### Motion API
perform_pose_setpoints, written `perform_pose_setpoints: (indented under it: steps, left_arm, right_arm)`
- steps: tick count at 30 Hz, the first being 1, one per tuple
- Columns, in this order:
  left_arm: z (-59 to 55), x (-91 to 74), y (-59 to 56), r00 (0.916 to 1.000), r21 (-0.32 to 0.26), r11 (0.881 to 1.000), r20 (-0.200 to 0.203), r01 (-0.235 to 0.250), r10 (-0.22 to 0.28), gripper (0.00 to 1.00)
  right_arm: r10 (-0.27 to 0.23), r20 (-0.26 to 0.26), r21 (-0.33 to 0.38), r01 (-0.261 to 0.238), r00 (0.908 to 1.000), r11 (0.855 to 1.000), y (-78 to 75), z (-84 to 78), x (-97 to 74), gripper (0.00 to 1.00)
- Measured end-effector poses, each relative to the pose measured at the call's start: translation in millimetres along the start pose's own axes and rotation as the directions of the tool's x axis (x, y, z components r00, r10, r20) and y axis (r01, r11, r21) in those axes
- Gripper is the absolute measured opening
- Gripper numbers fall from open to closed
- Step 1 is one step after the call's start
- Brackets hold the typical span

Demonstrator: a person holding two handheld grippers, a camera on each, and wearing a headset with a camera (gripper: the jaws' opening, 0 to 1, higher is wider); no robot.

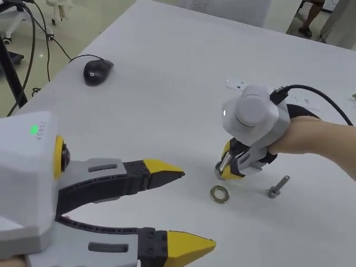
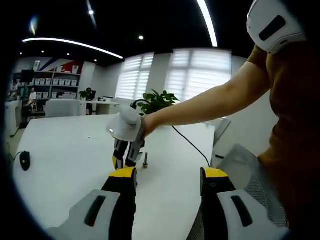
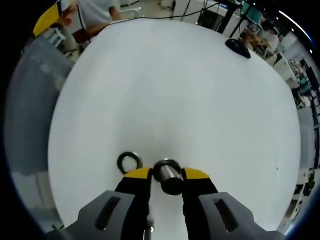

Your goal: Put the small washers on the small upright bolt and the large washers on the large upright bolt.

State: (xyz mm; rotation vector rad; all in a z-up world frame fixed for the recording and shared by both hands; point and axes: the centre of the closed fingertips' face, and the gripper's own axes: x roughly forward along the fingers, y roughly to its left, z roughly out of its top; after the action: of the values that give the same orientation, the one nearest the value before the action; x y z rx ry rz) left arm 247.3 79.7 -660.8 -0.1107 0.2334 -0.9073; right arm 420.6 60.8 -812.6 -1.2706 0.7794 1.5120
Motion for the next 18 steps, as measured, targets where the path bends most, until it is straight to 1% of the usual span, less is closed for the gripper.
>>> perform_pose_setpoints:
  steps: [3, 7, 8, 11, 14, 18]
  left_arm:
    - [-0.4, 0.5, -1.4, 1.0000, 0.003, 1.000, -0.006, 0.002, -0.002, 0.50]
    - [0.1, -0.2, -3.2, 1.0000, 0.004, 1.000, -0.005, 0.000, 0.000, 0.50]
    - [0.1, -0.5, -3.9, 1.0000, 0.005, 1.000, -0.006, -0.002, 0.002, 0.50]
    - [0.5, -1.0, -5.5, 1.0000, 0.010, 1.000, -0.007, -0.004, 0.004, 0.50]
    - [2.1, -0.9, -8.7, 1.0000, 0.016, 1.000, -0.005, -0.004, 0.004, 0.50]
    - [3.5, -0.2, -13.7, 1.0000, 0.027, 1.000, -0.006, 0.000, 0.000, 0.50]
  right_arm:
    - [-0.003, 0.008, -0.004, 0.003, 1.0000, 1.000, 0.8, -1.2, -0.4, 0.26]
    - [-0.020, 0.034, 0.016, 0.020, 0.9992, 1.000, 0.7, -1.3, -6.8, 0.27]
    - [-0.026, 0.029, 0.020, 0.025, 0.9992, 0.999, 0.8, -2.9, -8.8, 0.27]
    - [-0.040, 0.032, 0.031, 0.039, 0.9987, 0.999, 3.6, -7.4, -16.5, 0.27]
    - [-0.063, 0.031, 0.023, 0.062, 0.9975, 0.998, 7.1, -11.2, -22.5, 0.26]
    - [-0.073, 0.041, 0.032, 0.072, 0.9965, 0.997, 14.5, -14.2, -28.6, 0.26]
